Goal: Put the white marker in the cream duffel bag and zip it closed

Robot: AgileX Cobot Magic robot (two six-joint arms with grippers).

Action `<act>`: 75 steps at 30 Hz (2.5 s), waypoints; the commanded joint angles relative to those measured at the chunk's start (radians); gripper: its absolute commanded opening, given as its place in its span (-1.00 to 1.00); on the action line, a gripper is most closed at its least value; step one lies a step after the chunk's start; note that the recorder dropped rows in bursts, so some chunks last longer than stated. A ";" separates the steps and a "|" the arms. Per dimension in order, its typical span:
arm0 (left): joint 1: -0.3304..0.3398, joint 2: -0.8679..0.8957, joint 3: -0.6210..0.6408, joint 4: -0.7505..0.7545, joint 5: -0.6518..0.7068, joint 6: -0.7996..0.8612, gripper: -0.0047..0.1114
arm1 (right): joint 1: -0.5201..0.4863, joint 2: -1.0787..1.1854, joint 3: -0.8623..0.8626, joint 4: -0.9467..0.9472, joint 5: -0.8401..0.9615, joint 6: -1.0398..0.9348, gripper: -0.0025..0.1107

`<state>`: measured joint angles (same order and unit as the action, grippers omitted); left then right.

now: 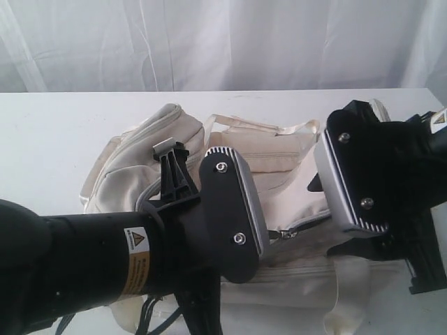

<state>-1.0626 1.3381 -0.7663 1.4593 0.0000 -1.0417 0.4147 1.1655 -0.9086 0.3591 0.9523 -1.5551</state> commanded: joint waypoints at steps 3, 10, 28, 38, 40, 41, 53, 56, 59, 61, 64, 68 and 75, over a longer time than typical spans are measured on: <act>0.004 -0.011 0.007 0.006 0.013 -0.021 -0.92 | 0.008 0.049 0.005 -0.017 -0.015 -0.011 0.16; 0.004 -0.011 0.007 0.006 0.013 -0.027 -0.92 | 0.008 0.072 0.025 -0.019 -0.018 -0.003 -0.17; 0.004 -0.011 0.009 0.006 -0.034 -0.081 -0.92 | 0.008 0.053 0.084 -0.144 -0.148 0.220 -0.96; 0.004 -0.012 0.102 0.006 0.006 -0.088 -0.92 | 0.008 0.018 0.084 -0.154 -0.154 0.265 -0.96; 0.004 -0.015 0.106 0.006 0.018 -0.088 -0.92 | 0.008 0.015 0.084 -0.154 -0.154 0.279 -0.96; 0.004 -0.020 0.106 0.006 0.026 -0.088 -0.92 | 0.008 0.012 0.084 -0.154 -0.154 0.280 -0.96; 0.004 -0.177 0.108 -0.004 0.264 -0.047 -0.92 | 0.004 0.012 0.084 -0.154 -0.146 0.280 -0.96; 0.004 -0.202 0.108 -0.084 0.326 0.031 -0.92 | 0.004 0.012 0.084 -0.154 -0.146 0.280 -0.96; 0.004 -0.221 0.108 -0.212 0.399 0.175 -0.92 | 0.004 0.012 0.084 -0.154 -0.146 0.282 -0.96; 0.004 -0.229 0.108 -0.267 0.440 0.241 -0.92 | 0.004 0.012 0.084 -0.154 -0.146 0.282 -0.96; 0.004 -0.236 0.108 -0.285 0.466 0.258 -0.92 | 0.004 0.012 0.084 -0.154 -0.146 0.285 -0.96; 0.004 -0.238 0.108 -0.285 0.491 0.258 -0.92 | 0.004 0.012 0.084 -0.154 -0.146 0.305 -0.96; 0.004 -0.244 0.108 -0.292 0.562 0.258 -0.92 | 0.004 0.012 0.084 -0.154 -0.146 0.305 -0.96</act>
<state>-1.0610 1.1071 -0.6637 1.1709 0.4907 -0.7818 0.4240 1.1844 -0.8281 0.2263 0.8031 -1.2576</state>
